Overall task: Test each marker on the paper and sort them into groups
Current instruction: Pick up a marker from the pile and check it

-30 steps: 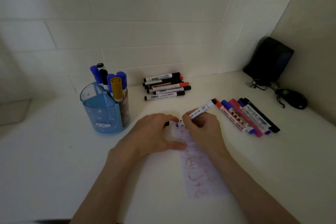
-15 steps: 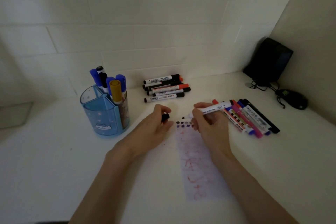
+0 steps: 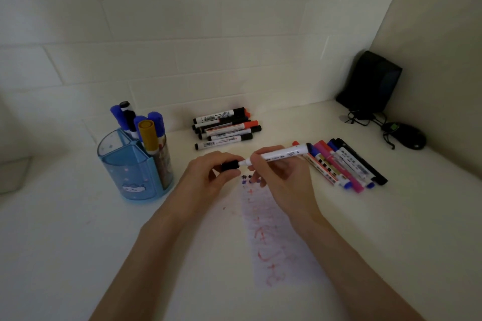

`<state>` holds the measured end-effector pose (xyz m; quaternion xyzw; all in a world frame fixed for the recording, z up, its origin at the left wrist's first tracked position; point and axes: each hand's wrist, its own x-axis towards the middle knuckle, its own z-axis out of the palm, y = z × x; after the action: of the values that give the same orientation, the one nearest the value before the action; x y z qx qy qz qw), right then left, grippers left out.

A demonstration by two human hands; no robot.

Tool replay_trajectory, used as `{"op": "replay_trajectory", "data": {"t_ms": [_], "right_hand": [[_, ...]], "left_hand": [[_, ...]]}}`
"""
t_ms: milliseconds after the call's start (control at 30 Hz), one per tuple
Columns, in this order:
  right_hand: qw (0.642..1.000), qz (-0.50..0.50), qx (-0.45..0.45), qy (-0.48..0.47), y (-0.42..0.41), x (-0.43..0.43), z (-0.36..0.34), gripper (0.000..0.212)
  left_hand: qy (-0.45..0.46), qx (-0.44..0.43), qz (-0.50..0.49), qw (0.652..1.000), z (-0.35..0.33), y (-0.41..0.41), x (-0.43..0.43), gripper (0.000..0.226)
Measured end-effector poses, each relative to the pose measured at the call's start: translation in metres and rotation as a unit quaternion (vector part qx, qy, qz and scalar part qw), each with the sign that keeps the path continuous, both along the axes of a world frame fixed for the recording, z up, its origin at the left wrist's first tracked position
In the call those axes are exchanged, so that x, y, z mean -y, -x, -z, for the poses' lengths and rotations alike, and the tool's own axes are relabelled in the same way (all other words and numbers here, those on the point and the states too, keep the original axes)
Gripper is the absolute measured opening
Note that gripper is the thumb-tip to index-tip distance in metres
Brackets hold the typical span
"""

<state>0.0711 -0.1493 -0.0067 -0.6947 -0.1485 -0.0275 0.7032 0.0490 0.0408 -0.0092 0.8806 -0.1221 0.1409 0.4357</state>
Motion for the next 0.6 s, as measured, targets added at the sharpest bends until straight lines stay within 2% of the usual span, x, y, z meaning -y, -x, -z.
{"op": "replay_trajectory", "data": {"t_ms": [100, 200, 267, 333, 400, 500, 600], "right_hand": [[1.0, -0.015, -0.02, -0.005, -0.002, 0.005, -0.003, 0.011], [0.998, -0.039, -0.036, 0.032, -0.003, 0.009, -0.005, 0.016], [0.997, -0.046, -0.043, 0.045, -0.002, 0.008, -0.004, 0.013], [0.996, -0.051, -0.065, 0.019, -0.001, 0.007, -0.004, 0.024], [0.992, -0.065, -0.101, -0.026, -0.001, 0.008, -0.006, 0.034], [0.989, -0.046, -0.121, -0.067, -0.004, 0.013, -0.01, 0.021], [0.989, 0.009, -0.125, -0.076, -0.006, 0.017, -0.01, 0.027]], "left_hand": [[-0.014, -0.003, -0.007, 1.0, 0.004, 0.001, -0.003, 0.03], [-0.051, 0.005, -0.008, 0.999, 0.005, 0.003, -0.001, 0.034], [-0.027, 0.001, -0.007, 1.0, 0.007, 0.002, 0.0, 0.036], [0.037, -0.03, -0.018, 0.999, 0.008, 0.0, 0.0, 0.027], [0.061, -0.022, -0.017, 0.998, 0.008, -0.003, 0.0, 0.018], [0.057, 0.003, -0.004, 0.998, 0.004, -0.003, 0.002, 0.015], [0.06, 0.01, -0.004, 0.998, 0.002, -0.003, 0.001, 0.019]]}}
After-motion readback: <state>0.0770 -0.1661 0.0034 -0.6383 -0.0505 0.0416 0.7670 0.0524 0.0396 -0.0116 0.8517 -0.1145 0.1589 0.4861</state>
